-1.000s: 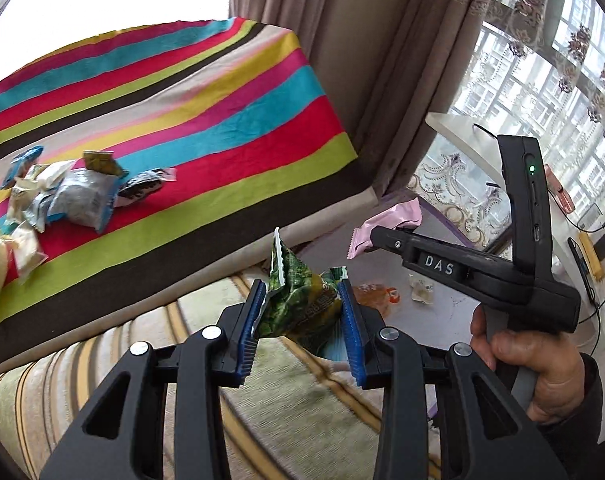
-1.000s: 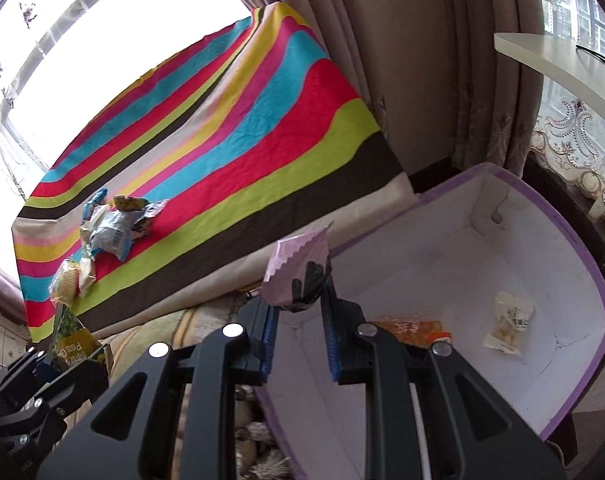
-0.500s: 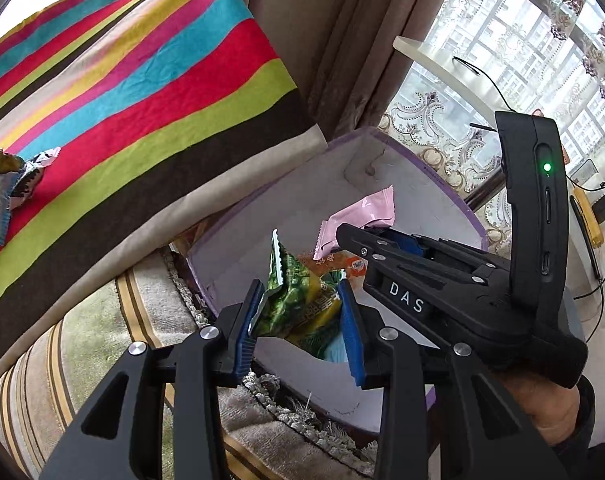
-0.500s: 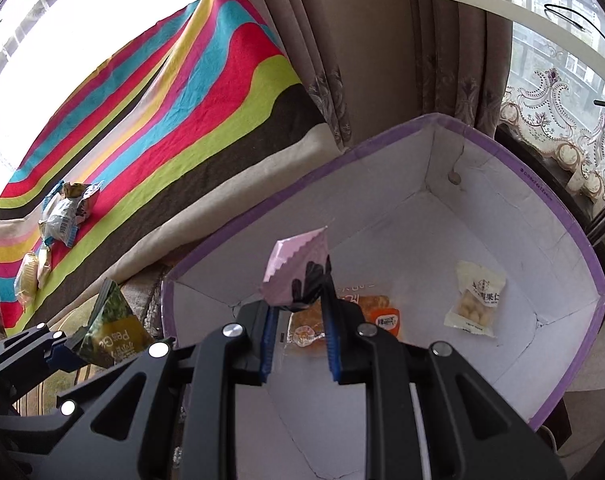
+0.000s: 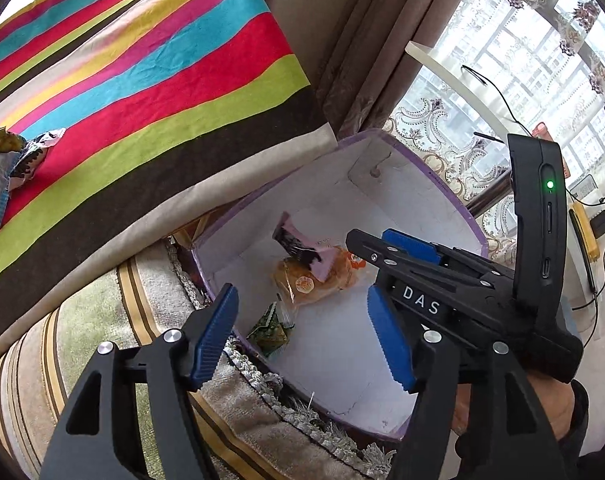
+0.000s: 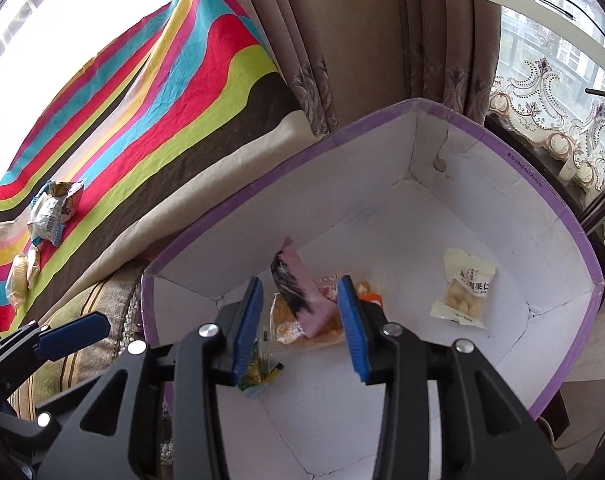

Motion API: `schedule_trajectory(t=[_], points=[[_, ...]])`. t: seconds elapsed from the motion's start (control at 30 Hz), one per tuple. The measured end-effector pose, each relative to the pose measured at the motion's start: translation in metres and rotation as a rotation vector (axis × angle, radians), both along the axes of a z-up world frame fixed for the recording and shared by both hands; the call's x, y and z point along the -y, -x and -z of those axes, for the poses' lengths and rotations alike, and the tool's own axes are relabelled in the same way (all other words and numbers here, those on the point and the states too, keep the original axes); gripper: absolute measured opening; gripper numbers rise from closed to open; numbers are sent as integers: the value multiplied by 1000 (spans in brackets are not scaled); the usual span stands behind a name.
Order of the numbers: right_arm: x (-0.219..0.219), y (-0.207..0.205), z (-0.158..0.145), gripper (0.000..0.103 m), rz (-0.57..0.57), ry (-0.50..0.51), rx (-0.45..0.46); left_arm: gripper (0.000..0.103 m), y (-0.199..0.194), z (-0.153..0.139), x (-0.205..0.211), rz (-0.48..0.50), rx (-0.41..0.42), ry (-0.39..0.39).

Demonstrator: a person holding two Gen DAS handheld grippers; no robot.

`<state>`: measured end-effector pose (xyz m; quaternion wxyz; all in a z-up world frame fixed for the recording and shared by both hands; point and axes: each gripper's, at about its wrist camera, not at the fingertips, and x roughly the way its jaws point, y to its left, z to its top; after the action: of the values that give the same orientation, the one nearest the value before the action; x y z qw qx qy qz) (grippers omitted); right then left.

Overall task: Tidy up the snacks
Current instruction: 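Open the left tool to drop the green packet while the right tool releases the pink bar, then move both open tools back to the snack pile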

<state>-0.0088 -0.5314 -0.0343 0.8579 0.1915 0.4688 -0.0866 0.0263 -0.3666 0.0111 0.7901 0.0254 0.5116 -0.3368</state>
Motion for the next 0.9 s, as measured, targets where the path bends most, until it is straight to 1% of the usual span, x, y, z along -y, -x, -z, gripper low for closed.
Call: schedule_trajectory(t=[0.07,0.17,0.27,0.33,0.37,0.4,0.43,0.57,0.77,0.9], points=[[-2,0,-4,52,-2,-8,11,66,-1,-4,-5,-27,12,11],[-10,-2,-13,61,-10,-11,28,66,-1,-13,-16,-85,57,6],[-27,-8,-28,66,-44,-9,57,67,-4,-23,-31,-160,119,-32],[-41,-13,-40,69,-70,8,78,67,-10,-28,-46,-220,144,-42],[-47,-16,-44,72,-78,7,87,67,-12,-30,-55,-249,154,-45],[-53,-20,-48,74,-88,2,91,68,-15,-32,-65,-275,168,-49],[-60,-23,-52,76,-103,-2,95,72,-16,-35,-75,-301,184,-57],[-97,-35,-66,77,-174,21,117,75,-21,-42,-116,-409,222,-60],[-154,-49,-70,77,-282,40,114,75,-19,-48,-194,-594,225,-38],[-186,-55,-71,78,-347,70,109,76,-13,-45,-248,-739,212,-11]])
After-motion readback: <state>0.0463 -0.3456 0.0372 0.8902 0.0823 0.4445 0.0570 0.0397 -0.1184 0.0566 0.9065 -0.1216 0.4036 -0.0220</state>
